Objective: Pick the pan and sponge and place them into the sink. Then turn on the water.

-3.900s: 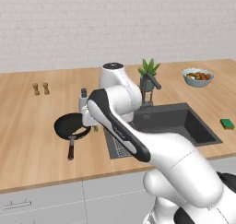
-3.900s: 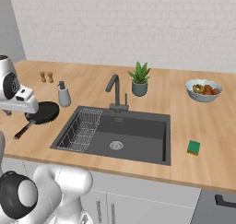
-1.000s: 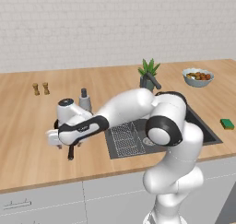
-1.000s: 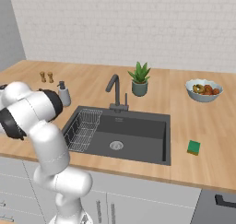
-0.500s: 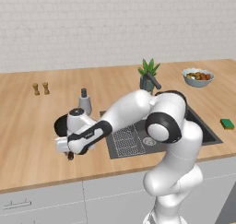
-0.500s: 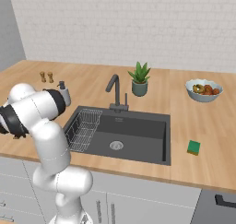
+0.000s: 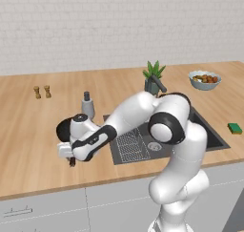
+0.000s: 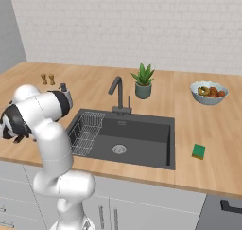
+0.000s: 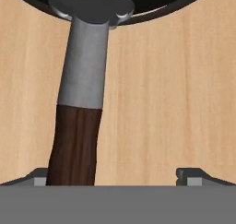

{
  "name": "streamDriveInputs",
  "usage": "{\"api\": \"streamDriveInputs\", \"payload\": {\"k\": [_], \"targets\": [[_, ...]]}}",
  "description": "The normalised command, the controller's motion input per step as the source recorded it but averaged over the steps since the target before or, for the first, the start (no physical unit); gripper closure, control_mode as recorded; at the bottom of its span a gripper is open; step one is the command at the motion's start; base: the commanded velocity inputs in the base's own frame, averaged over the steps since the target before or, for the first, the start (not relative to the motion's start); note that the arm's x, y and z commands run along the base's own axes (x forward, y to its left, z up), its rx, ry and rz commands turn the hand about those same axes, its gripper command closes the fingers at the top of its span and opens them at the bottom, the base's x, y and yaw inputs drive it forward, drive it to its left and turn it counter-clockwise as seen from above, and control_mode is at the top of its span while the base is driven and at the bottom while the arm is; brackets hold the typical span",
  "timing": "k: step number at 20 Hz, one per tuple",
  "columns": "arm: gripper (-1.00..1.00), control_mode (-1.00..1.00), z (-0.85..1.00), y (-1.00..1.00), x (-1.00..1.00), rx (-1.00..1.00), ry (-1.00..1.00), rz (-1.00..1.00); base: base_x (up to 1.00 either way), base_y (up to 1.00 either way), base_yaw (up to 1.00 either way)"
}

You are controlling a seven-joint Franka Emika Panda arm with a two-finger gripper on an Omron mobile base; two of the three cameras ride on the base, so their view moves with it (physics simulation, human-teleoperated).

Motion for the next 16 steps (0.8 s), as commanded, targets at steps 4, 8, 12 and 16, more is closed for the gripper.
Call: {"api": "streamDriveInputs", "payload": {"k": [4,8,12,16], "targets": [[1.0,-1.0,-0.31,0.09,0.14,0.0,0.0,-0.03,0.0,0.0,0.0],[1.0,-1.0,-0.22,0.05,0.06,-0.01,0.0,0.0,0.0,0.0,0.0],[1.0,-1.0,0.0,0.0,0.0,0.0,0.0,0.0,0.0,0.0,0.0],[1.0,-1.0,-0.03,0.0,0.0,0.0,0.0,0.0,0.0,0.0,0.0]]}}
